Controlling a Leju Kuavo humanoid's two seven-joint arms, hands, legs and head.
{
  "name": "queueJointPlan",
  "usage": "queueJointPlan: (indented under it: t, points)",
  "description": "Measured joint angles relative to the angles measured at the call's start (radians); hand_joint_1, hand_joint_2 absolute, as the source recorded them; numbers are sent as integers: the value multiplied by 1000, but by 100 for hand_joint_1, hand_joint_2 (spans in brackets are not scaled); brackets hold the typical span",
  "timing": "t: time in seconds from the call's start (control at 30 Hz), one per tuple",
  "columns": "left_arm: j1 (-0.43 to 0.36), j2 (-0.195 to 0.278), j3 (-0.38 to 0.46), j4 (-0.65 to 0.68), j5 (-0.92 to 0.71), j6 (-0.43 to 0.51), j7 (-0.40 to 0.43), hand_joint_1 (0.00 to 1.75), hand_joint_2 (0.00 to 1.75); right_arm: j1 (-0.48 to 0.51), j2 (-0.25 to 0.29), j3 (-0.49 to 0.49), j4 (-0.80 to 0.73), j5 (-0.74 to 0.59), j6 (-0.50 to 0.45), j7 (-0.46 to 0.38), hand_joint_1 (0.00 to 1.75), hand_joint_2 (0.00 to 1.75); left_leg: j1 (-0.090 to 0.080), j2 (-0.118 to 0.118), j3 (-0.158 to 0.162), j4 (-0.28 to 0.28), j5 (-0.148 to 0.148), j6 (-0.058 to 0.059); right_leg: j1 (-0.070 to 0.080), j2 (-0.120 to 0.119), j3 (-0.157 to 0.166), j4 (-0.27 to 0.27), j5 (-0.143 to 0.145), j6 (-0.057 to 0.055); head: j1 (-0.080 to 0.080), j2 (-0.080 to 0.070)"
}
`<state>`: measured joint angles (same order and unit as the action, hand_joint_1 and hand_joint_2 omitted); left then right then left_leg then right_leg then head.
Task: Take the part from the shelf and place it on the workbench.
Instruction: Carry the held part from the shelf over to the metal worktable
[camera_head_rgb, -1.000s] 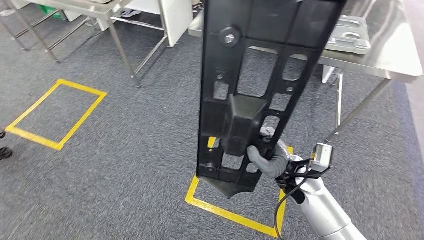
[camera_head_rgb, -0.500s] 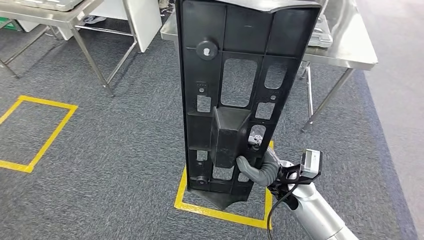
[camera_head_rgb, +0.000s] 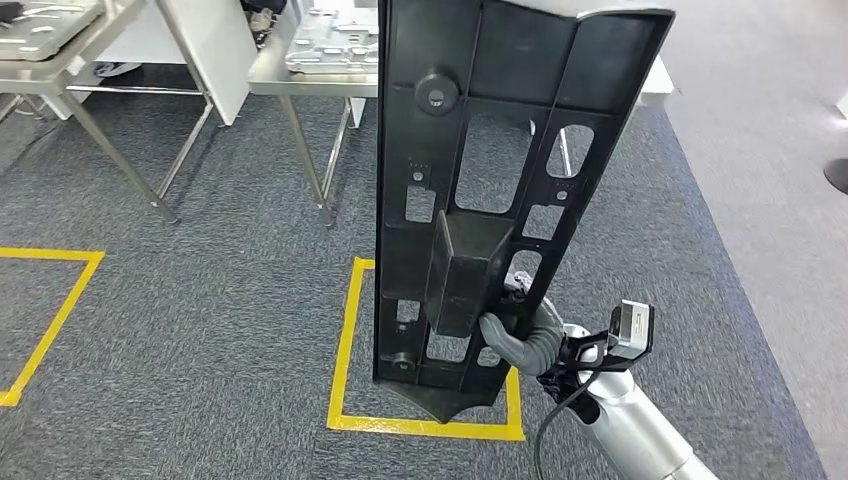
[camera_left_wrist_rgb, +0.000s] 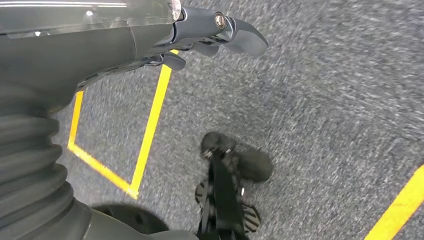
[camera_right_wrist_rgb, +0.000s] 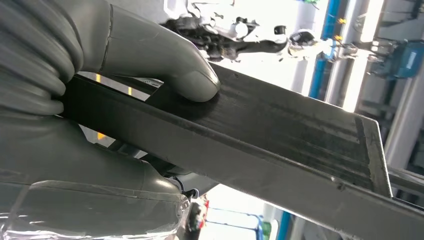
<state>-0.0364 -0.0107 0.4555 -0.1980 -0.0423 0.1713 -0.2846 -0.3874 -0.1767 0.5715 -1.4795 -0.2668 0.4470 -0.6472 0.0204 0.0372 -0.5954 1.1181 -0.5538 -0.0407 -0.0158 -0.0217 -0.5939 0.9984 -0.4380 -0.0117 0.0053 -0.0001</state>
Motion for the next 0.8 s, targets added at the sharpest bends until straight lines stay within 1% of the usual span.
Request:
queueJointPlan:
  t: [0.03, 0.07, 0.1, 0.13, 0.17, 0.2, 0.23, 0.27, 0.3, 0.37, 0.4, 0.43, 0.47, 0.5, 0.57, 0.6, 0.63, 0.67, 0.7, 0.73, 0.77, 0.8]
  points:
    - [2, 1, 0, 0, -1, -1, -3, 0, 175, 1, 0, 0, 1, 0, 0, -3, 175, 175, 1, -15, -35, 72, -33, -1, 1, 6, 0, 0, -1, -3, -2, 0]
    - [5, 2, 0, 0, -2, -1, -6, 0, 175, 3, 0, 0, 2, 0, 0, -5, 175, 175, 1, -23, -68, 137, -55, -2, 3, 12, 0, 0, -2, -5, -2, 0]
    - [7, 3, 0, 0, -3, -1, -8, 0, 175, 5, 0, 0, 2, 1, 0, -7, 175, 175, 1, -26, -90, 174, -60, -1, 5, 19, 2, 0, -3, -6, -3, 0]
    - [9, 4, 0, 0, -5, -1, -8, 0, 175, 6, 0, 0, 3, 2, -1, -9, 175, 175, 0, -27, -94, 172, -44, 0, 7, 25, 4, 1, -5, -6, -3, 0]
    - [10, 5, 0, 0, -7, -1, -9, 0, 175, 7, 0, 0, 4, 3, -1, -10, 175, 175, 0, -28, -79, 128, -9, 4, 8, 30, 8, 1, -7, -6, -3, 0]
    - [10, 6, 0, 0, -8, -1, -9, 0, 175, 7, 0, 0, 3, 3, -3, -11, 175, 175, 0, -29, -48, 56, 34, 8, 9, 35, 13, 2, -10, -4, -3, 0]
    - [9, 8, 0, 0, -10, -1, -10, 0, 175, 7, 1, 0, 3, 4, -4, -11, 175, 175, -2, -31, -17, -16, 65, 14, 11, 38, 16, 3, -13, -1, -3, 0]
    - [8, 10, 0, 0, -11, 0, -10, 0, 175, 7, 1, 0, 3, 4, -4, -12, 175, 175, -5, -33, 7, -71, 84, 20, 12, 41, 18, 3, -16, 4, -3, 0]
    - [7, 12, 0, 0, -12, 0, -11, 0, 175, 8, 2, 0, 3, 4, -5, -12, 175, 175, -8, -36, 20, -103, 90, 27, 12, 44, 18, 2, -17, 9, -3, 0]
    - [5, 14, 0, 0, -12, 0, -12, 0, 175, 9, 3, 0, 3, 4, -5, -12, 175, 175, -10, -37, 27, -119, 85, 39, 12, 46, 18, 6, -12, 23, -4, 0]
    - [6, 14, 0, 0, -12, 0, -12, 0, 175, 10, 3, -1, 3, 4, -5, -12, 175, 175, -9, -36, 32, -124, 86, 45, 10, 44, 19, 12, -13, 29, -4, 0]
    - [6, 15, 0, 0, -12, 0, -12, 0, 175, 10, 4, -1, 2, 4, -5, -12, 175, 175, -8, -36, 39, -128, 87, 51, 10, 40, 14, 30, -20, 34, -3, 0]
    - [5, 15, 0, 0, -13, -1, -12, 0, 175, 9, 4, -2, 2, 4, -5, -12, 175, 175, -7, -35, 45, -130, 87, 56, 8, 36, -1, 61, -38, 38, -2, 0]
    - [5, 15, 0, 0, -14, -2, -12, 0, 175, 10, 4, -2, 2, 4, -5, -12, 175, 175, -6, -35, 48, -132, 86, 60, 7, 33, -27, 112, -65, 41, -1, 0]
    - [4, 14, 0, 0, -16, -3, -12, 0, 175, 13, 4, -2, 3, 5, -5, -13, 175, 175, -7, -34, 51, -131, 82, 64, 4, 32, -101, 240, -118, 49, 0, 0]
    - [4, 14, 0, 0, -17, -3, -12, 0, 175, 16, 4, -2, 3, 7, -5, -13, 175, 175, -7, -34, 53, -131, 79, 63, 2, 31, -129, 281, -126, 54, 0, 0]
    - [5, 14, 0, 0, -18, -3, -12, 0, 175, 18, 4, -3, 3, 8, -5, -13, 175, 175, -7, -34, 57, -130, 75, 62, 0, 31, -141, 287, -116, 57, 0, 0]
    - [5, 14, 0, 0, -18, -4, -12, 0, 175, 19, 4, -3, 3, 11, -5, -13, 175, 175, -7, -34, 63, -130, 70, 61, -1, 29, -134, 254, -86, 58, 0, 0]
    - [6, 14, 0, 0, -19, -4, -12, 0, 175, 20, 4, -5, 3, 12, -5, -13, 175, 175, -7, -34, 70, -129, 64, 58, -2, 27, -111, 192, -42, 57, 0, 0]
    - [6, 13, 0, 0, -20, -4, -12, 0, 175, 20, 4, -6, 3, 14, -5, -13, 175, 175, -7, -34, 78, -129, 57, 53, -2, 23, -85, 125, -3, 52, 0, 0]
    - [5, 13, 0, 0, -20, -4, -12, 0, 175, 19, 4, -8, 3, 15, -5, -14, 175, 175, -8, -34, 83, -128, 51, 48, 1, 20, -63, 67, 15, 46, 0, 0]
    - [4, 13, 0, 0, -21, -4, -12, 0, 175, 19, 5, -10, 3, 16, -5, -14, 175, 175, -10, -33, 85, -127, 45, 42, 4, 17, -51, 32, 25, 38, 0, 0]
